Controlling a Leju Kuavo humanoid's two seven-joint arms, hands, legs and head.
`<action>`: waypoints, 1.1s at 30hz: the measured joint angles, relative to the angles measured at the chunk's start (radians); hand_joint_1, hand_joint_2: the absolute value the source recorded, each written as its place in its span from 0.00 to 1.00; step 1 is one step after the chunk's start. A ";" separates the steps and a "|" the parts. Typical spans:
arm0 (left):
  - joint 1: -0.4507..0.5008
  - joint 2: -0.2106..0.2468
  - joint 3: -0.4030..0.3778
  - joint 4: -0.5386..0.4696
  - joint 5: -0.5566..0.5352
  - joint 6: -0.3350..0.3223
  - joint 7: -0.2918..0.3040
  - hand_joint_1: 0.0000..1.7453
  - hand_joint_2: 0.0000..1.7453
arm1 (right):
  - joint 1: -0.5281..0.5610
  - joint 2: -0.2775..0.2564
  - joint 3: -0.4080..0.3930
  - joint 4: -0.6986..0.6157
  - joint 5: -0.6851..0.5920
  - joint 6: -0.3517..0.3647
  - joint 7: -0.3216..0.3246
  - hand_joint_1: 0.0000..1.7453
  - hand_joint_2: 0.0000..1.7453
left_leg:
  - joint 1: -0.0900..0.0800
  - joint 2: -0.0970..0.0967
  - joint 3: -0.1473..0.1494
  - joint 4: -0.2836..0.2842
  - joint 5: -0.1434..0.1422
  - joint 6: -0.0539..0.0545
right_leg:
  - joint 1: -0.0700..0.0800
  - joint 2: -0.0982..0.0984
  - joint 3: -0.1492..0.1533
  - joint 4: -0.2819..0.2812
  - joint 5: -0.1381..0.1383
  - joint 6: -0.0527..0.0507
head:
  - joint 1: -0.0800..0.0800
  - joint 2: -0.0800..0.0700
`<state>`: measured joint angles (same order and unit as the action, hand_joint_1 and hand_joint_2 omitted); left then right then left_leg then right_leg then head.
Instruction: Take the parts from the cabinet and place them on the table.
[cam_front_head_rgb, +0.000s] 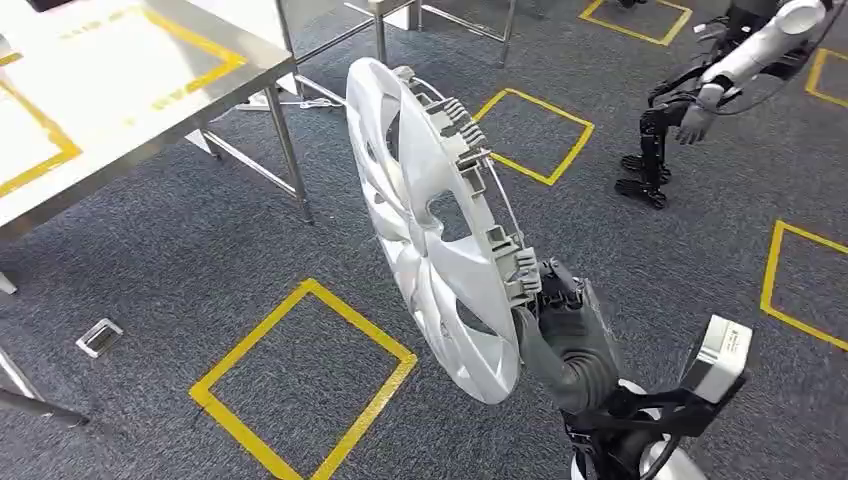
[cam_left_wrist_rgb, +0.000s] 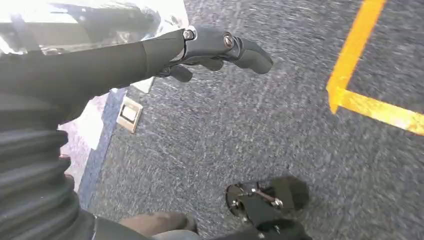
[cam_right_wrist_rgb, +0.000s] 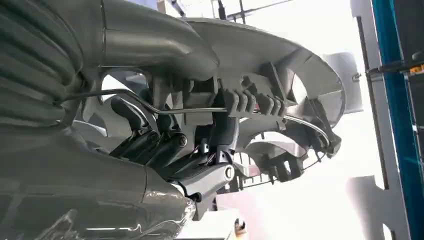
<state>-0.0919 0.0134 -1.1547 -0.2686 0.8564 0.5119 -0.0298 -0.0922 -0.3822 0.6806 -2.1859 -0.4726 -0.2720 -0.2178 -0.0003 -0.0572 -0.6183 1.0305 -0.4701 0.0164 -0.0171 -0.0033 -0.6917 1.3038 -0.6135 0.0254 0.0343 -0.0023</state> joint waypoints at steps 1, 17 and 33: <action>0.000 0.000 0.000 0.000 0.000 0.000 0.000 0.00 1.00 | 0.000 0.000 0.000 0.001 0.000 0.000 0.001 1.00 1.00 | 0.000 -0.019 0.001 0.004 -0.002 -0.003 | 0.000 0.006 0.025 -0.075 0.058 -0.003 | 0.000 0.000; 0.004 -0.001 0.000 0.000 0.020 -0.007 0.009 0.00 1.00 | -0.003 0.007 0.000 0.013 -0.016 0.008 0.002 1.00 1.00 | 0.017 0.061 -0.061 0.112 -0.004 -0.062 | 0.000 -0.072 0.145 -0.278 0.099 -0.026 | -0.013 0.000; 0.000 -0.002 0.000 0.001 0.025 -0.009 0.042 0.00 1.00 | -0.009 0.012 0.000 0.034 -0.057 0.019 0.002 1.00 1.00 | -0.005 -0.017 0.012 0.010 -0.014 0.004 | 0.005 0.012 0.062 -0.201 0.144 -0.009 | 0.003 0.000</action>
<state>-0.0918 0.0118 -1.1547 -0.2674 0.8816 0.5028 0.0118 -0.1009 -0.3700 0.6802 -2.1523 -0.5299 -0.2533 -0.2163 -0.0052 -0.0739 -0.6064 1.0410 -0.4837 0.0205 -0.0124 0.0089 -0.6295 1.1032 -0.4694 0.0163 0.0374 -0.0023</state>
